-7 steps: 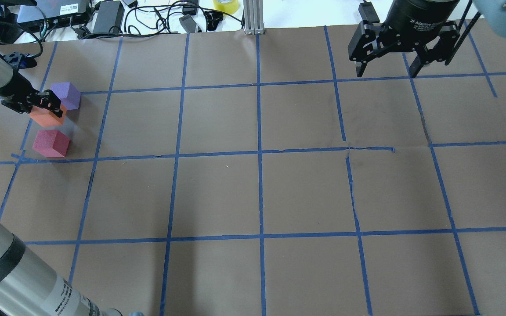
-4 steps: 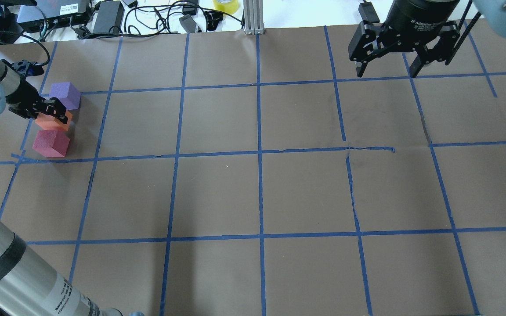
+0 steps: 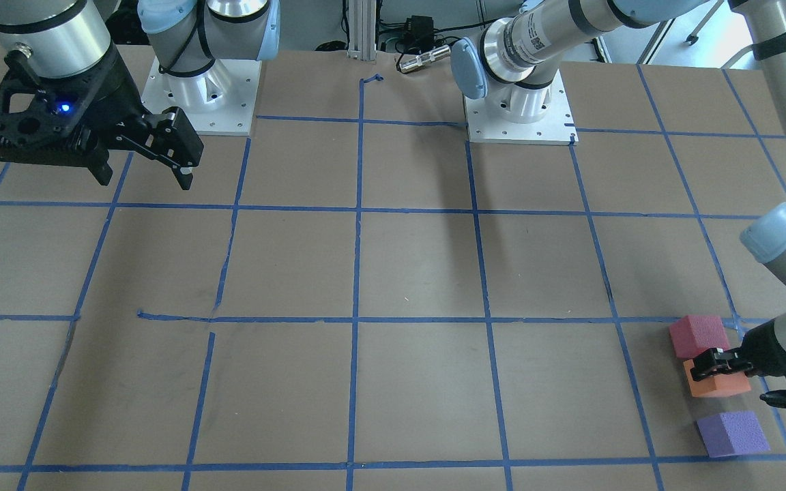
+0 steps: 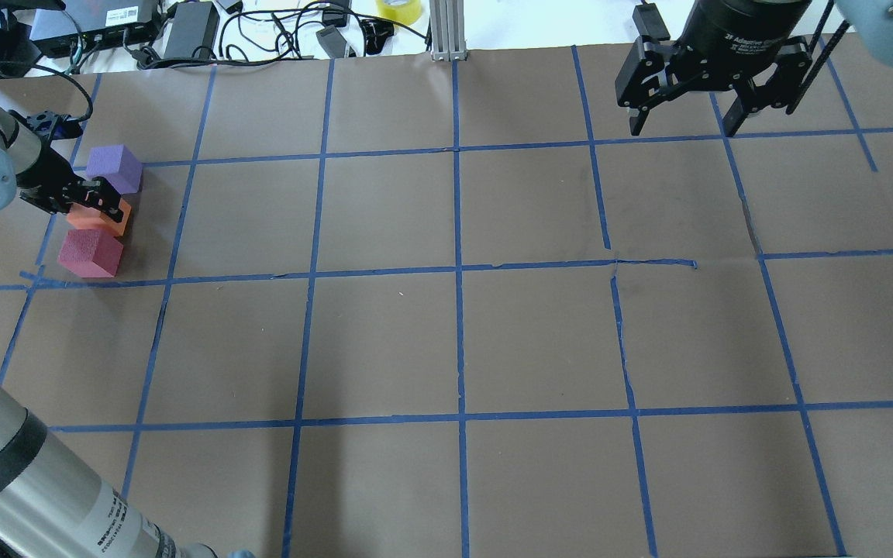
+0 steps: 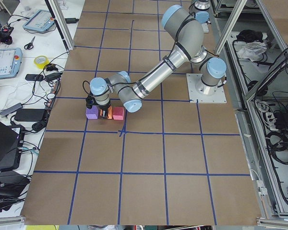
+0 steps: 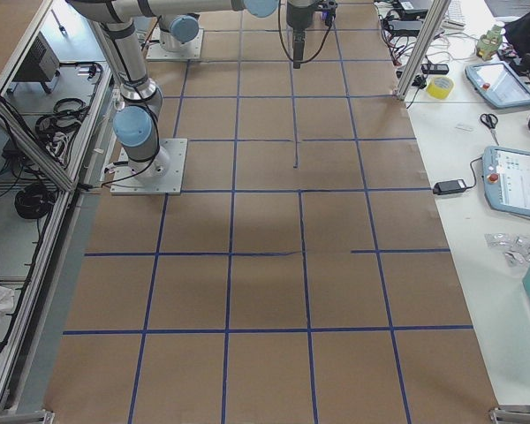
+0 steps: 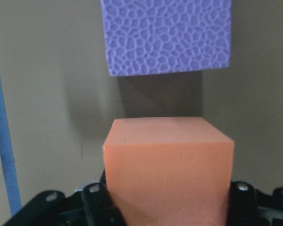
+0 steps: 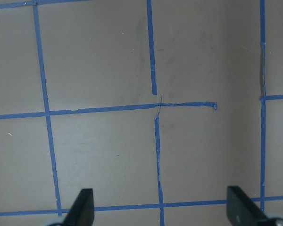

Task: Arrange blocks in a line
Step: 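Lower the orange cube between the purple and pink cubes, then open the left gripper and lift it off the orange cube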

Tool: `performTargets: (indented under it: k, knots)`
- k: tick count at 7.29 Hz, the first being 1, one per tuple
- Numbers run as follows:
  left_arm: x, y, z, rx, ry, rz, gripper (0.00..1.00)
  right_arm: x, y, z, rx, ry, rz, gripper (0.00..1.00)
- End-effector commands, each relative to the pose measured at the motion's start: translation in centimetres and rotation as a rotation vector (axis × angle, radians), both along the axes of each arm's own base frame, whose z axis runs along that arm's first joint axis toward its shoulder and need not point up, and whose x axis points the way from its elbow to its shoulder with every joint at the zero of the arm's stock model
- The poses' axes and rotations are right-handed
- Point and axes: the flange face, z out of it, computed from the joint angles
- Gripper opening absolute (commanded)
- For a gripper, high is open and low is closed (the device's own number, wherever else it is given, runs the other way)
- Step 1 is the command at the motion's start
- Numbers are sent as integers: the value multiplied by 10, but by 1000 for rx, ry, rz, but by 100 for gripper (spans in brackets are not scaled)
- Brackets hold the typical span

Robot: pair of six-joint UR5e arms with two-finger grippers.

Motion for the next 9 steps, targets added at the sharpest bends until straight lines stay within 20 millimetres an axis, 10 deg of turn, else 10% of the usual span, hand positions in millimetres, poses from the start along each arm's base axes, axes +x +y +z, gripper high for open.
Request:
performTargets:
  k: [1,3,7,9]
  knots:
    - [-1,-1,-3,2,-1,4,19,0,-1,1,-11,0,1,100]
    - [1,-1,3,-5,-7,5,100,-1,-1,1,-12,0,-2,100]
    - [-19,6,73,-41,-31,5,100,-18,-5,1,-6,0,-37,100]
    - [-56,33,154,-12,-13,-16,100,-18,-5,1,-9,0,-37,100]
